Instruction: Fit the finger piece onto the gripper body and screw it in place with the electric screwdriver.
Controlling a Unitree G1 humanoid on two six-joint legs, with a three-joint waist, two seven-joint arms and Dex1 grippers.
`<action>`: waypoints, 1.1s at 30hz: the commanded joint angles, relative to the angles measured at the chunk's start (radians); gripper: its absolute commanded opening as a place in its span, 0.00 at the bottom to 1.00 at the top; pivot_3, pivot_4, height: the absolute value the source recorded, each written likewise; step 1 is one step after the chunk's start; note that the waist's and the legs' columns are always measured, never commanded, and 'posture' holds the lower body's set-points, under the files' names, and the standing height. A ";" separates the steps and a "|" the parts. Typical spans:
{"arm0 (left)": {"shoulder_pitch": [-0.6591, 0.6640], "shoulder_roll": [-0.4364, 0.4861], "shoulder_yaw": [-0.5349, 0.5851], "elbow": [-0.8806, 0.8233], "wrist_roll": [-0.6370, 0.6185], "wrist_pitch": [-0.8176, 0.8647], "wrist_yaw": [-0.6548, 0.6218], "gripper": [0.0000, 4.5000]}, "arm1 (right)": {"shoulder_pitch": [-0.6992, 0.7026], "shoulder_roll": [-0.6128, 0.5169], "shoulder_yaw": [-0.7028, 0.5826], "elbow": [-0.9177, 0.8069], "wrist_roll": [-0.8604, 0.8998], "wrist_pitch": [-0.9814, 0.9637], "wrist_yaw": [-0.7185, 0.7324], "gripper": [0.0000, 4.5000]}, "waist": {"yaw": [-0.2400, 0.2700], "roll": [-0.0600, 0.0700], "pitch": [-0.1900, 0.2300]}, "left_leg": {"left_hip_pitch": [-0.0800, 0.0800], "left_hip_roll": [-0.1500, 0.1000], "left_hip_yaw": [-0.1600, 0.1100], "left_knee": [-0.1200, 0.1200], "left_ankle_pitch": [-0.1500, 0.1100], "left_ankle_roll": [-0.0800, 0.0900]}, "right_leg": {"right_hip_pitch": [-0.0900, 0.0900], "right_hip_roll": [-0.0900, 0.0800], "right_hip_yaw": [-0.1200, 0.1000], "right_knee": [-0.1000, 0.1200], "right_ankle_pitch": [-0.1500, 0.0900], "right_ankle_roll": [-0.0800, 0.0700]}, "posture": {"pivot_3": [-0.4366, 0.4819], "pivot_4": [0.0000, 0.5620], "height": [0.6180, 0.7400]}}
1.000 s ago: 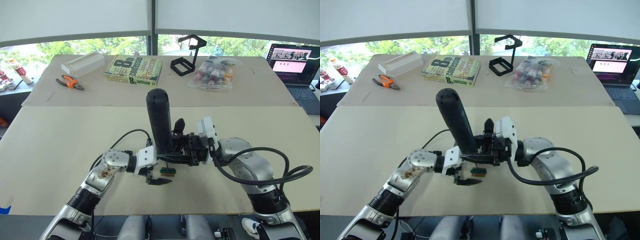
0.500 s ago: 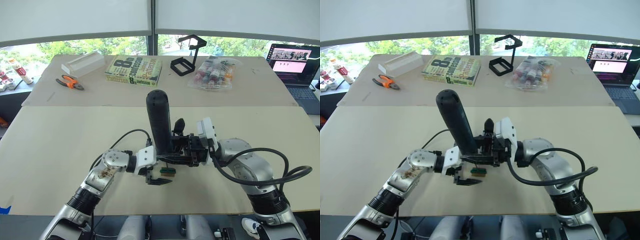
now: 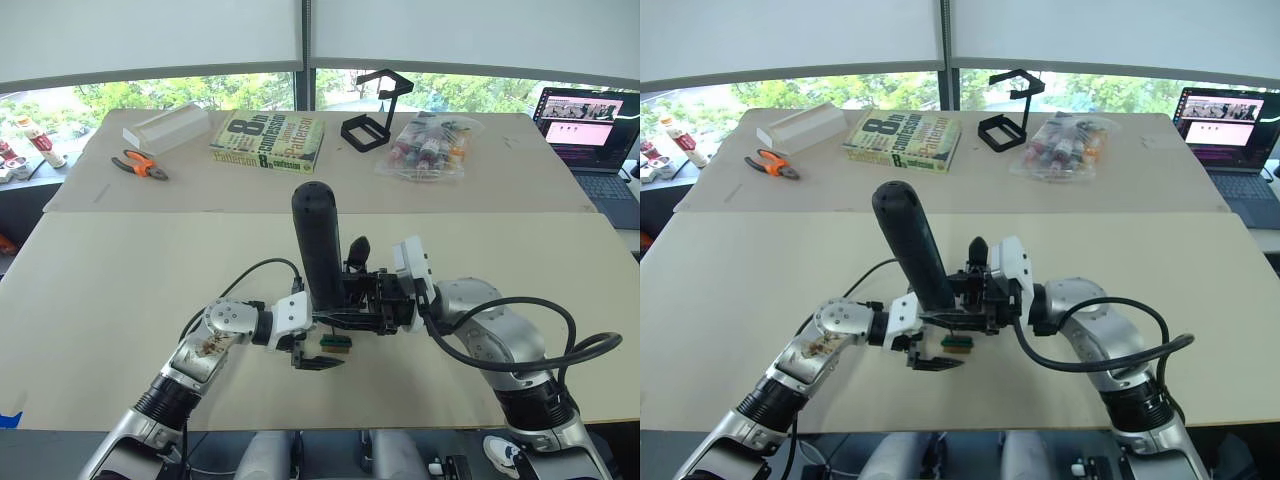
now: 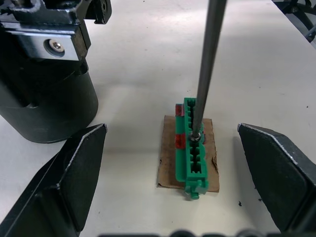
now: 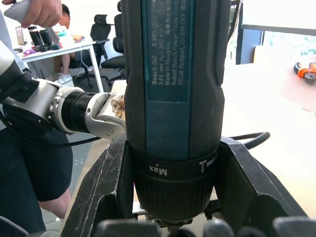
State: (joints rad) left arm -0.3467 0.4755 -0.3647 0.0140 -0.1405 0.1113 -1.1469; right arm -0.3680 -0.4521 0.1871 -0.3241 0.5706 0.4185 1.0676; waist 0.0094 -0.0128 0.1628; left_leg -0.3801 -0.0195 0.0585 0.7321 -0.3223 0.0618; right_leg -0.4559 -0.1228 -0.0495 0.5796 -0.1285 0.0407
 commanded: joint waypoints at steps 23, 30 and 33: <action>0.010 0.041 0.052 -0.113 -0.055 0.035 -0.002 1.00 | -0.078 -0.018 -0.099 -0.175 0.137 0.066 -0.057 0.42 | 0.000 0.000 0.000 | 0.000 0.000 0.000 0.000 0.000 0.000 | 0.000 0.000 0.000 0.000 0.000 0.000 | 0.48 0.27 1.00; 0.046 0.065 0.096 -0.203 -0.089 0.084 0.029 1.00 | -0.154 -0.043 -0.172 -0.240 0.273 0.182 -0.158 0.42 | 0.000 0.000 0.000 | 0.000 0.001 0.000 0.000 0.000 0.000 | 0.000 0.000 0.000 0.000 0.000 0.000 | 0.48 0.27 1.00; 0.052 0.067 0.113 -0.234 -0.109 0.112 0.044 1.00 | -0.198 -0.060 -0.200 -0.241 0.324 0.225 -0.190 0.42 | 0.000 0.000 0.000 | 0.000 0.001 0.000 0.000 0.000 0.000 | 0.000 0.000 0.000 0.000 0.000 0.000 | 0.48 0.27 1.00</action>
State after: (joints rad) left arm -0.2980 0.5442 -0.2761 -0.1721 -0.2189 0.2087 -1.1162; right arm -0.5338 -0.5064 0.0378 -0.5217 0.8369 0.6306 0.8991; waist 0.0098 -0.0128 0.1628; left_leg -0.3799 -0.0187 0.0582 0.7320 -0.3222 0.0616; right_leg -0.4560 -0.1229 -0.0494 0.5800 -0.1285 0.0406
